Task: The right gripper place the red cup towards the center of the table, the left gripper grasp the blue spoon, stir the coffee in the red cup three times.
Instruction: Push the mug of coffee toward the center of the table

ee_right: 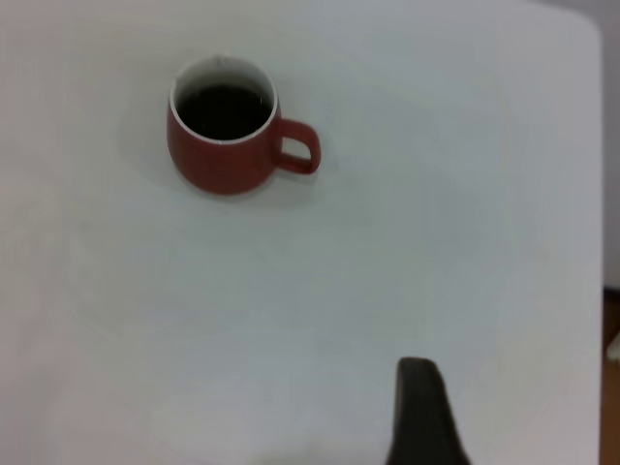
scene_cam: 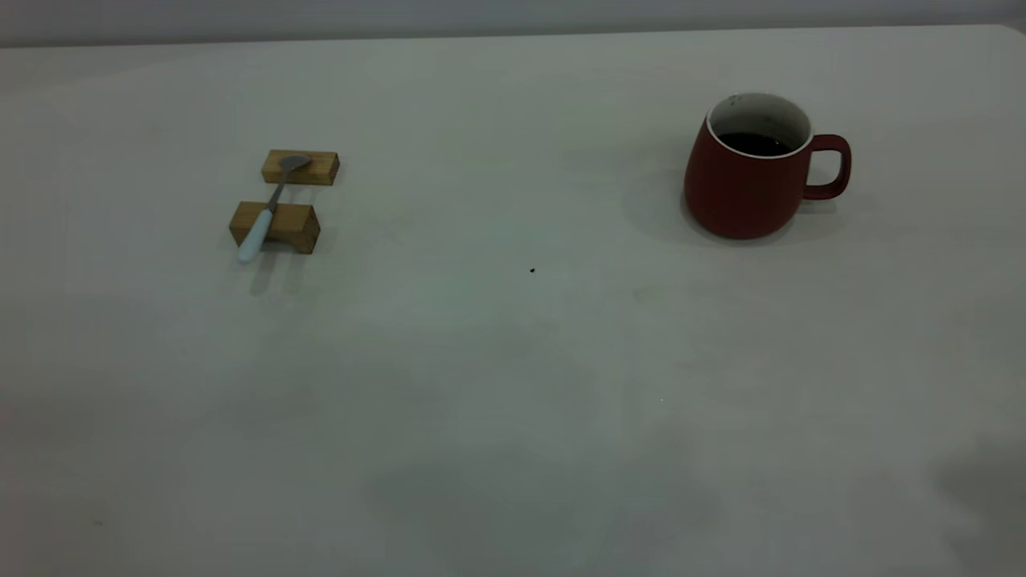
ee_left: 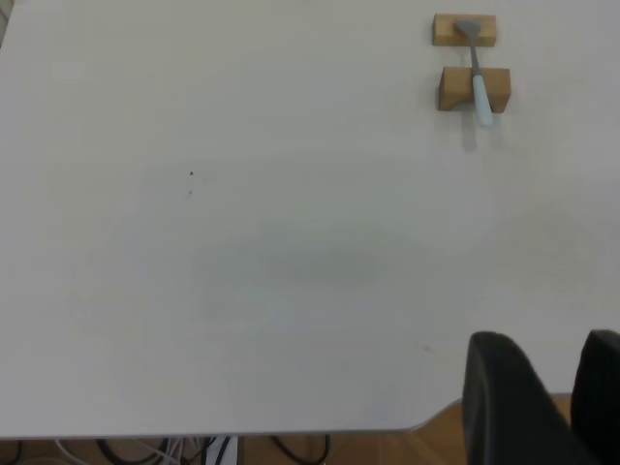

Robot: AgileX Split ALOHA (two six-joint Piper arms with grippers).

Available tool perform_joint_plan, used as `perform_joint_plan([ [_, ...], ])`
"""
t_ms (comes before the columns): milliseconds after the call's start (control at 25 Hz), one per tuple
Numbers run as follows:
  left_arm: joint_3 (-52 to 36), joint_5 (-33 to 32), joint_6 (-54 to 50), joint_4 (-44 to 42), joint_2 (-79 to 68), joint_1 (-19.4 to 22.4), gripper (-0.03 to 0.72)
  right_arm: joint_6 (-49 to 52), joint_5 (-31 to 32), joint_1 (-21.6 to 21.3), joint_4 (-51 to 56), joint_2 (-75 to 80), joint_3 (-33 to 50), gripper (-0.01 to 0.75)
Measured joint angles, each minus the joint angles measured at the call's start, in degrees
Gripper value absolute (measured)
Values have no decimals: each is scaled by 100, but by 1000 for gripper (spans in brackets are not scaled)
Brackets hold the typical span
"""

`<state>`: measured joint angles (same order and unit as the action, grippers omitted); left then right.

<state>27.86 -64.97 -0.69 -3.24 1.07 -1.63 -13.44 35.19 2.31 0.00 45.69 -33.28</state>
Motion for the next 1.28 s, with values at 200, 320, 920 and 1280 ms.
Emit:
perform_joint_plan([
  [200, 0, 0, 0, 0, 0, 0, 243, -135, -890, 0, 292, 2050, -653, 582],
  [320, 0, 0, 0, 0, 0, 0, 243, -487, -970, 75, 494, 3238, -1175, 582],
  [920, 0, 0, 0, -1, 0, 0, 243, -5097, -1942, -19, 952, 6960, -2902, 582],
  [1280, 0, 0, 0, -1, 0, 0, 243, -8252, -2040, -401, 3222, 8109, -3377, 582],
])
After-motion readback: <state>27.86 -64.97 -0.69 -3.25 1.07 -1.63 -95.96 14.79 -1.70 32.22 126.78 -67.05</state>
